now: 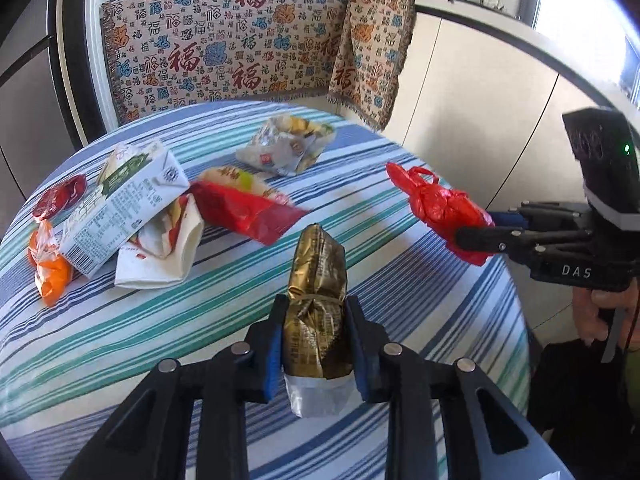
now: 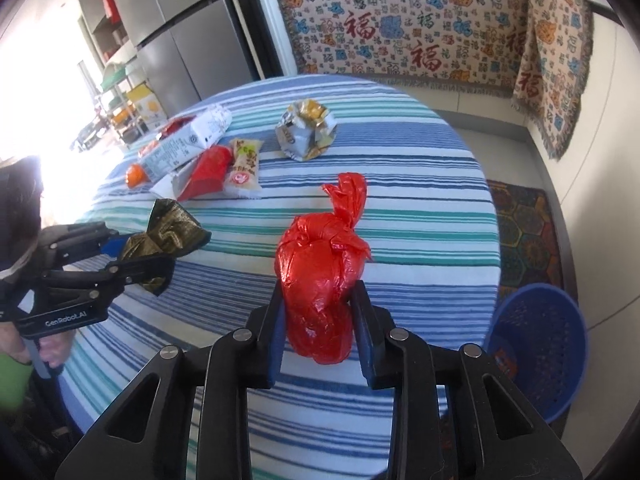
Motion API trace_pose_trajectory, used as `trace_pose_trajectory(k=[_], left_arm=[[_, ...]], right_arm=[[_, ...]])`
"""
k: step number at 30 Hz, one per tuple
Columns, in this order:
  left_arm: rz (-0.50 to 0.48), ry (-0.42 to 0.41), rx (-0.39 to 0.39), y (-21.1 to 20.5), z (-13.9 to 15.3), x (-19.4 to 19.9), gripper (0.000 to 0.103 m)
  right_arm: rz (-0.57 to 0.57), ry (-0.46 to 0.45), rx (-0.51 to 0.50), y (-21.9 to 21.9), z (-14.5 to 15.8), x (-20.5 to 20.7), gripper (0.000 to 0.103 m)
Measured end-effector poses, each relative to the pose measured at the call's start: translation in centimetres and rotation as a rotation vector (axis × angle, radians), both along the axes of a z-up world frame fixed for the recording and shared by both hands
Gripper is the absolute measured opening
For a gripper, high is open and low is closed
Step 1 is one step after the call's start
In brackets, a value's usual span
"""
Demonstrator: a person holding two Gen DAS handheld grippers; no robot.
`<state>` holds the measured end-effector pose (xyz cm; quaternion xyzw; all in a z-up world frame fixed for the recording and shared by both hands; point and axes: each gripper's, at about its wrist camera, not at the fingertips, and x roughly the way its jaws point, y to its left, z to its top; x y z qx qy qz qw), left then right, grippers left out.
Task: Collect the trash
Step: 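Carry both items over the wastebasket and open both tools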
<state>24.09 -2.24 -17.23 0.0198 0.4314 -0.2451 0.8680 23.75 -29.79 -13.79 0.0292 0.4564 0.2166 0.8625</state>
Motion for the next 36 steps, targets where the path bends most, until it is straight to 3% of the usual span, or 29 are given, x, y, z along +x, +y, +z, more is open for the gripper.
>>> trace_pose_trajectory(k=[6, 16, 20, 26, 36], left_arm=[[-0.05, -0.026, -0.044, -5.6, 3.4, 0.4, 0.028], [-0.235, -0.05, -0.061, -23.6, 6.2, 2.5, 0.028], [-0.281, -0.027, -0.059, -30.6, 5.4, 3.7, 0.028], [-0.304, 0.048, -0.068, -36.8, 2.5, 5.7, 0.028], [-0.319, 0.117, -0.086, -40.8, -0.7, 7.7, 0.028]], right_arm=[[-0.12, -0.029, 0.026, -6.3, 1.8, -1.1, 0.03], [-0.398, -0.025, -0.069, -20.6, 3.1, -2.7, 0.03], [-0.466, -0.008, -0.094, -25.0, 1.9, -2.5, 0.03], [-0.526, 0.022, -0.056, -29.3, -0.5, -1.9, 0.03], [-0.548, 0.054, -0.039, -31.2, -2.4, -0.5, 0.03]])
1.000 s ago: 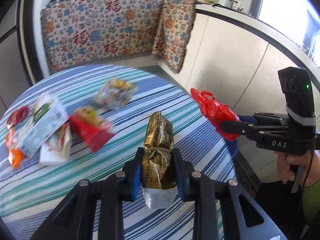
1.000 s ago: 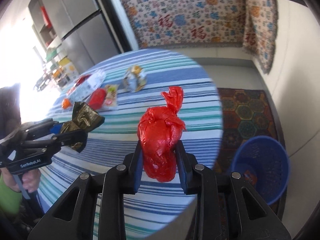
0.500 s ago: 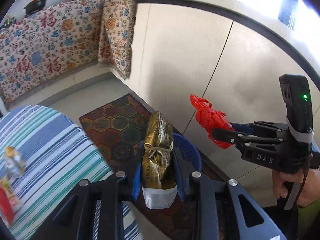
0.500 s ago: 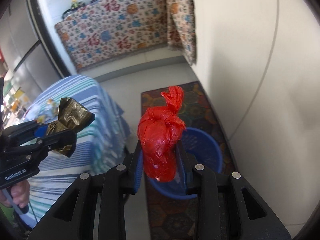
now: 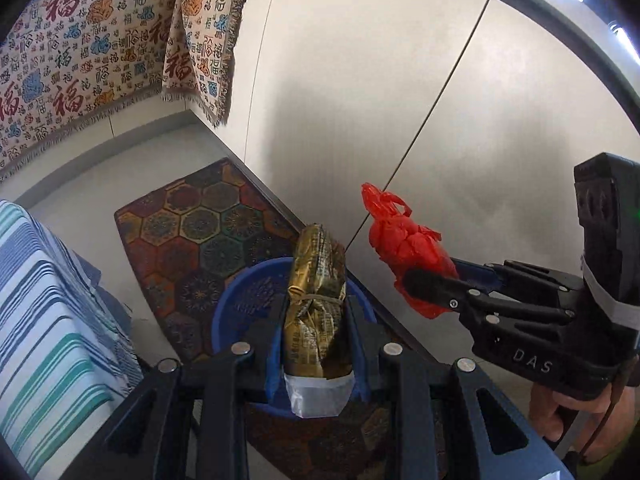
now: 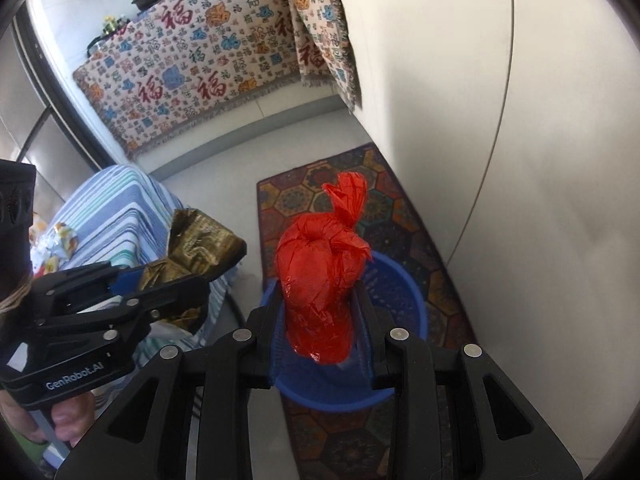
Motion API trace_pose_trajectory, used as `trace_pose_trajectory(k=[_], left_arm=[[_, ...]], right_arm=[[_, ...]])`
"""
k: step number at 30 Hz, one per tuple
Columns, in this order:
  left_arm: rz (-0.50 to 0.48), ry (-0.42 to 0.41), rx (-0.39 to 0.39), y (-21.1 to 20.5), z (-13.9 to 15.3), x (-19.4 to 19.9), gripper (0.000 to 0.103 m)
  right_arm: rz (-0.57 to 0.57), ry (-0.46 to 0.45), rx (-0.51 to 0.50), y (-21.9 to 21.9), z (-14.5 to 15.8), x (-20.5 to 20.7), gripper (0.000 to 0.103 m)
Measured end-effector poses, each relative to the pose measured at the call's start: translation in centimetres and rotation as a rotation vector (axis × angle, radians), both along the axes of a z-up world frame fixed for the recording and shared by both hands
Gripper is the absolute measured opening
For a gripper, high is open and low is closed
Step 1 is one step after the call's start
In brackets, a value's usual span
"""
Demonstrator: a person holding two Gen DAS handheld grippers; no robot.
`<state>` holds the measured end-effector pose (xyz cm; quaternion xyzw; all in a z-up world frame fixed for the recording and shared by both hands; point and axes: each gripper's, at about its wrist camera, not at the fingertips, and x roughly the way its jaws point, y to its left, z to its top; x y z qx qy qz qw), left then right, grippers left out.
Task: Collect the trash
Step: 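Carry both items over the wastebasket and open both tools, then bring both tools back over the table toward the remaining wrappers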
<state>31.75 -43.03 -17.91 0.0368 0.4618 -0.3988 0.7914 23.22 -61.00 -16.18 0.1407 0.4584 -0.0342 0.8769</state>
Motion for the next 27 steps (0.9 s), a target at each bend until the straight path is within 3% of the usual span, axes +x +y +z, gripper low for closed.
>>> trace_pose_trajectory(k=[9, 11, 14, 15, 21, 27], left_arm=[[-0.006, 0.016, 0.0, -0.9, -1.1, 0.9, 0.029], [-0.004, 0.02, 0.003, -1.1, -1.5, 1.3, 0.033], [0.002, 0.029, -0.003, -1.2, -2.1, 2.0, 0.053], [0.008, 0.03, -0.005, -1.3, -2.2, 2.1, 0.054], [0.021, 0.038, -0.011, -1.1, -2.5, 2.3, 0.054], [0.026, -0.027, -0.023, 0.2, -0.3, 1.0, 0.054]], right_arm=[[-0.038, -0.002, 0.011, -1.0, -0.4, 0.5, 0.031], [-0.046, -0.007, 0.008, -1.1, -0.5, 0.3, 0.038], [-0.061, -0.011, 0.018, -1.3, -0.5, 0.3, 0.047], [-0.066, -0.01, 0.017, -1.5, -0.5, 0.3, 0.047], [-0.093, -0.043, 0.016, -2.0, 0.1, -0.2, 0.051], [-0.124, -0.091, -0.008, -2.1, 1.4, -0.5, 0.07]])
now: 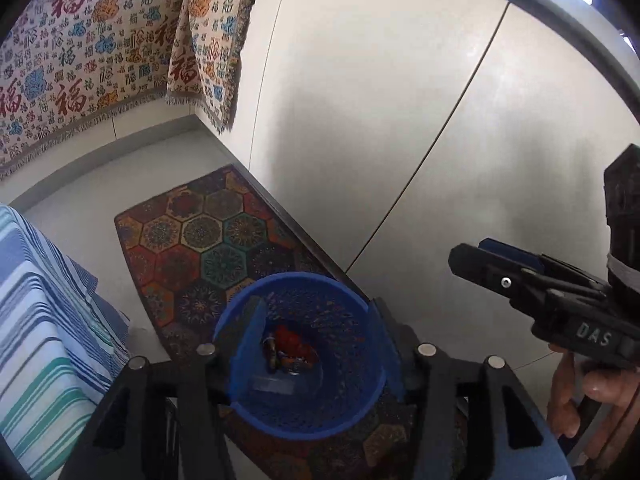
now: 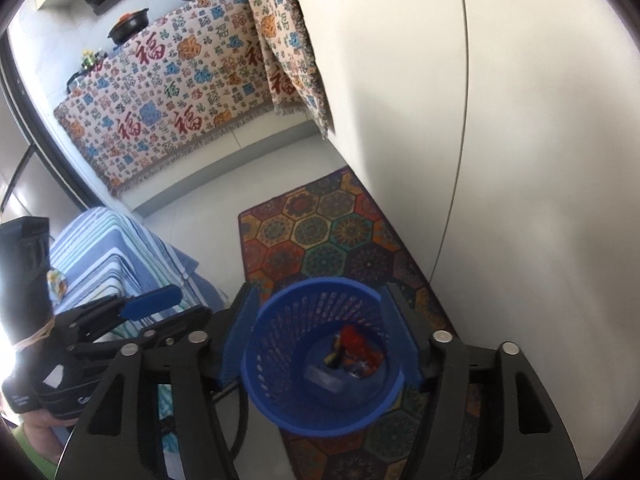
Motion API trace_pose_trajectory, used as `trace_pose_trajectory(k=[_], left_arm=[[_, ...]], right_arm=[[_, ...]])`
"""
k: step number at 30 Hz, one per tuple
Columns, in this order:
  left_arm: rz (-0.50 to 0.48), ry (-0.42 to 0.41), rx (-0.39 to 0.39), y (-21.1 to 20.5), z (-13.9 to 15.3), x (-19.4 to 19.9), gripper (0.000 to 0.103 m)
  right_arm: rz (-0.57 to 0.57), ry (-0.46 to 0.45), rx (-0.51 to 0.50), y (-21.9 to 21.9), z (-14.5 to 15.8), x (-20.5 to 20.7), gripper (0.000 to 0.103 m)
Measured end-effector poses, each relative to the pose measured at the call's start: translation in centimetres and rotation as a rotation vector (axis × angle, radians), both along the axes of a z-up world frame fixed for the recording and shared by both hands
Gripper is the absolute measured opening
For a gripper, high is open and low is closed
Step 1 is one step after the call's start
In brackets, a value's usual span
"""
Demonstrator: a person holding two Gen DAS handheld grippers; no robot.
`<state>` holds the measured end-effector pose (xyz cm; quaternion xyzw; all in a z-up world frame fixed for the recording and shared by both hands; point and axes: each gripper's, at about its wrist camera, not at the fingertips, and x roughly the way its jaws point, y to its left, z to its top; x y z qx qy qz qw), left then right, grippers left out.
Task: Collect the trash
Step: 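Bring both tools back over the table toward the remaining wrappers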
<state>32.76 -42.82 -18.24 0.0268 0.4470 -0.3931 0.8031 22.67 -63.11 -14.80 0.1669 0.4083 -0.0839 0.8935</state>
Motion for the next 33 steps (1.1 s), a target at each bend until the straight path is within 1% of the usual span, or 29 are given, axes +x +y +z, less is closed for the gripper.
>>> trace_pose_trajectory(k=[2, 5, 7, 8, 9, 11, 13, 15, 18, 22, 26, 29, 33], left_arm=[[0.004, -0.024, -0.01, 0.7, 1.1, -0.6, 0.055], [0.007, -0.065, -0.024, 2.3, 3.2, -1.9, 0.055], [0.017, -0.094, -0.035, 3.8, 4.6, -3.0, 0.058], [0.025, -0.103, -0.044, 4.9, 5.1, -3.7, 0.061], [0.034, -0.108, -0.048, 5.8, 5.5, -4.2, 0.063], [0.058, -0.107, -0.046, 8.0, 6.1, -5.2, 0.064], [0.085, -0.1, -0.036, 10.2, 6.2, -6.1, 0.065], [0.122, -0.099, -0.012, 12.6, 6.2, -7.0, 0.068], [0.193, -0.096, 0.048, 16.7, 5.5, -8.4, 0.069], [0.266, -0.099, 0.125, 22.0, 4.2, -10.0, 0.069], [0.341, -0.054, 0.155, 27.3, 2.6, -10.1, 0.069], [0.417, -0.062, 0.169, 31.2, 1.8, -10.4, 0.069], [0.472, -0.062, 0.207, 35.2, 1.0, -10.8, 0.069]], right_arm=[[-0.006, -0.009, -0.016, 0.2, 0.4, 0.0, 0.075], [-0.011, -0.022, -0.061, 0.8, 1.0, 0.0, 0.077], [-0.003, -0.036, -0.107, 1.6, 1.6, -0.1, 0.078], [0.004, -0.046, -0.129, 2.1, 1.9, -0.2, 0.08], [0.01, -0.056, -0.15, 2.6, 2.2, -0.3, 0.08], [0.032, -0.08, -0.184, 4.0, 2.8, -0.3, 0.085], [0.065, -0.101, -0.213, 5.8, 3.3, -0.3, 0.086], [0.113, -0.12, -0.236, 7.9, 3.7, -0.1, 0.089], [0.197, -0.141, -0.268, 11.8, 4.0, 0.2, 0.091], [0.341, -0.153, -0.253, 18.2, 3.7, 0.7, 0.091], [0.505, -0.148, -0.236, 25.5, 2.6, 0.9, 0.091], [0.622, -0.127, -0.23, 30.5, 1.2, 0.9, 0.091], [0.719, -0.078, -0.231, 35.1, -1.1, 1.4, 0.091]])
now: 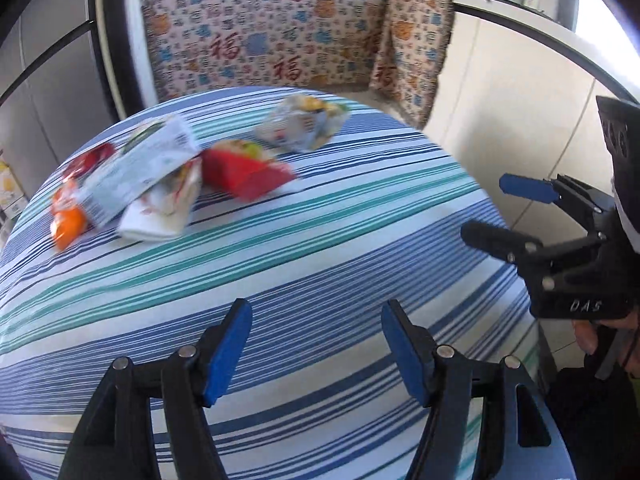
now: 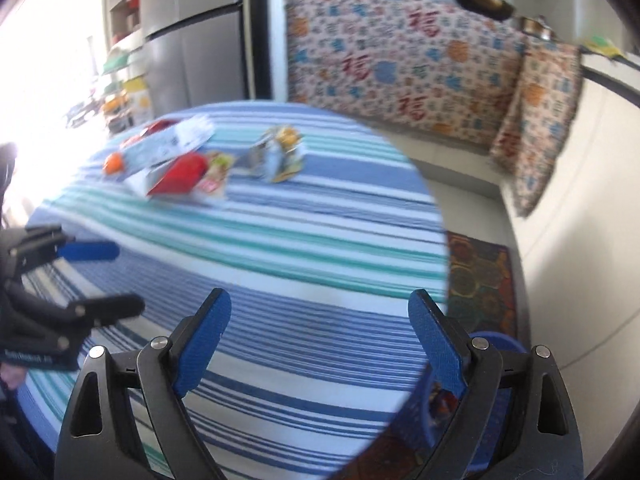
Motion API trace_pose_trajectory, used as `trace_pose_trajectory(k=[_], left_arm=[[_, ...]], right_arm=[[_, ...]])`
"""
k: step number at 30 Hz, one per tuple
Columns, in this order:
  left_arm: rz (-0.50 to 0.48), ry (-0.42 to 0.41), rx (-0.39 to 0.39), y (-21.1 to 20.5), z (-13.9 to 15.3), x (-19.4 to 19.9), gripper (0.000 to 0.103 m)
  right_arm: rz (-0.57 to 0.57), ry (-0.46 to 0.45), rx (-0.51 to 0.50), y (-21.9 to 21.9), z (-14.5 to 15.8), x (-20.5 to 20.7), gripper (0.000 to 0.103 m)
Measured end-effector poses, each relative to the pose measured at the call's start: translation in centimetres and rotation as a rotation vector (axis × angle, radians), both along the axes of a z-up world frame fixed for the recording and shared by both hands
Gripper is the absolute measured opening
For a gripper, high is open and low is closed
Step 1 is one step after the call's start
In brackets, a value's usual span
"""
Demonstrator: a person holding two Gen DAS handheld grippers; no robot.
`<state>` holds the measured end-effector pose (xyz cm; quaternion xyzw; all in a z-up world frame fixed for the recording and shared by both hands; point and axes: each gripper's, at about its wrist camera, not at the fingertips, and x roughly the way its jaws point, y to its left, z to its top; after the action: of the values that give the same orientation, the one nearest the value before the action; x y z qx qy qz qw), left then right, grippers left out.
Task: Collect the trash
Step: 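Bring both tools back over the table toward the remaining wrappers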
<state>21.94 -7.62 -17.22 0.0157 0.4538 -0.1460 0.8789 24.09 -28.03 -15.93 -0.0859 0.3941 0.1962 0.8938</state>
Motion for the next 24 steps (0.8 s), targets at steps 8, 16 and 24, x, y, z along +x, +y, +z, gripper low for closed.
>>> trace_pose_trajectory(k=[8, 16, 24], left_arm=[[0.062, 0.019, 0.012, 5.6, -1.4, 0.5, 0.069], [0.144, 0.02, 0.069, 6.3, -2.2, 1.7, 0.103], [0.129, 0.017, 0.068, 6.4, -2.3, 1.5, 0.103]], right_arm=[[0.083, 0.056, -0.031, 4.4, -2.5, 1.0, 0.091], [0.067, 0.085, -0.031, 4.6, -2.8, 1.7, 0.093], [0.054, 0.107, -0.022, 4.0, -2.9, 2.0, 0.097]])
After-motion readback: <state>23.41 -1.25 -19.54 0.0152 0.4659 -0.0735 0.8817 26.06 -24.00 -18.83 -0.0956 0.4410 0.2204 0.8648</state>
